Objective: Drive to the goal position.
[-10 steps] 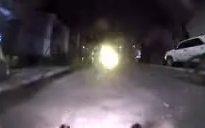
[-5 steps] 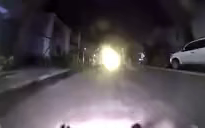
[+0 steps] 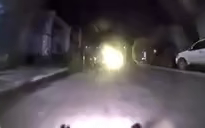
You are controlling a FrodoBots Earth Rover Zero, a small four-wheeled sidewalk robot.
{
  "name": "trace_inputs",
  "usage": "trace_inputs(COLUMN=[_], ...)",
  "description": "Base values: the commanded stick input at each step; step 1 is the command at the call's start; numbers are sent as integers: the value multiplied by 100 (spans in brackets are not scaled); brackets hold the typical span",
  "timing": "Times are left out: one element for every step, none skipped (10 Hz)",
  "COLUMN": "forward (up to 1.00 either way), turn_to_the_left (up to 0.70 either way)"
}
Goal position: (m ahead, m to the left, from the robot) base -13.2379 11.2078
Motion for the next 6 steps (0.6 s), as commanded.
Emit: trace_inputs(forward=[100, 100, 100, 100, 100, 100], turn_to_the_left=[0, 0, 0, 0, 0, 0])
